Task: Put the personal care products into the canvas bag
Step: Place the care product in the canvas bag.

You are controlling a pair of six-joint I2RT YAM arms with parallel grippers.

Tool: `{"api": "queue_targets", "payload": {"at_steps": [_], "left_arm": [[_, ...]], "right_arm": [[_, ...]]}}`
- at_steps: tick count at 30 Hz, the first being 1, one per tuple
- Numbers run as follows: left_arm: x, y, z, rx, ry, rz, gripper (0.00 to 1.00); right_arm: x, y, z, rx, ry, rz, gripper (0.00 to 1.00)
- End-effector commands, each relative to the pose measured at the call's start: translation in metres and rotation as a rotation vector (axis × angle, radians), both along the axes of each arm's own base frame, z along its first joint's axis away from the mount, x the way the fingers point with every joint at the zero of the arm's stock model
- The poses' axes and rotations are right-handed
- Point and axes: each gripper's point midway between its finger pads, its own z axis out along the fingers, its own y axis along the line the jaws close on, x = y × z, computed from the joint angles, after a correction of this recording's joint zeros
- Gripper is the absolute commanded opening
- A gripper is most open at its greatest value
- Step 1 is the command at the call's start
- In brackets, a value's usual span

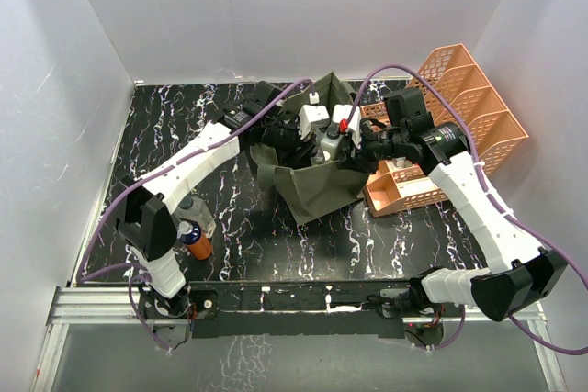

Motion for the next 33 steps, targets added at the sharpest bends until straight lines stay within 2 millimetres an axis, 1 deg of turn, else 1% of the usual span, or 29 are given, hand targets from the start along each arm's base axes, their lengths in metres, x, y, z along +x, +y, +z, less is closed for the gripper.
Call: {"api": "queue_targets", "payload": {"at_steps": [1, 7, 10, 13, 16, 19, 23, 25, 29, 33], "left_arm": [[-0.012, -0.014, 0.025, -0.124, -0.046, -0.102, 0.0], [-0.015, -0.023, 0.028, -0.178, -0.006, -0.107, 0.0], [-0.015, -0.022, 0.024, -0.168, -0.018, -0.123, 0.0], [-0.02, -0.021, 0.021, -0.171, -0.039, -0.169, 0.0], [-0.025, -0.026, 0.024, -0.2, -0.031, -0.23, 0.0], [-0.025, -0.033, 0.028, -0.212, -0.033, -0.253, 0.0], [-0.028, -0.039, 0.025, -0.213, -0.036, -0.263, 0.0], [-0.022, -0.041, 0.021, -0.198, -0.039, -0.23, 0.0], [0.002, -0.042, 0.015, -0.157, -0.075, -0.094, 0.0], [0.015, -0.04, 0.009, -0.136, -0.102, -0.019, 0.0]], "right_arm": [[-0.005, 0.008, 0.028, 0.076, -0.059, 0.034, 0.1], [-0.009, 0.011, 0.035, 0.098, -0.054, 0.053, 0.09], [-0.008, 0.011, 0.042, 0.106, -0.062, 0.048, 0.09], [-0.006, 0.011, 0.047, 0.102, -0.075, 0.041, 0.09], [-0.005, 0.012, 0.049, 0.105, -0.077, 0.046, 0.09], [-0.006, 0.014, 0.05, 0.112, -0.065, 0.057, 0.09], [-0.007, 0.013, 0.049, 0.108, -0.065, 0.055, 0.09], [-0.006, 0.013, 0.048, 0.106, -0.063, 0.052, 0.09], [-0.006, 0.013, 0.043, 0.104, -0.054, 0.047, 0.09], [-0.006, 0.012, 0.041, 0.104, -0.055, 0.039, 0.09]]}}
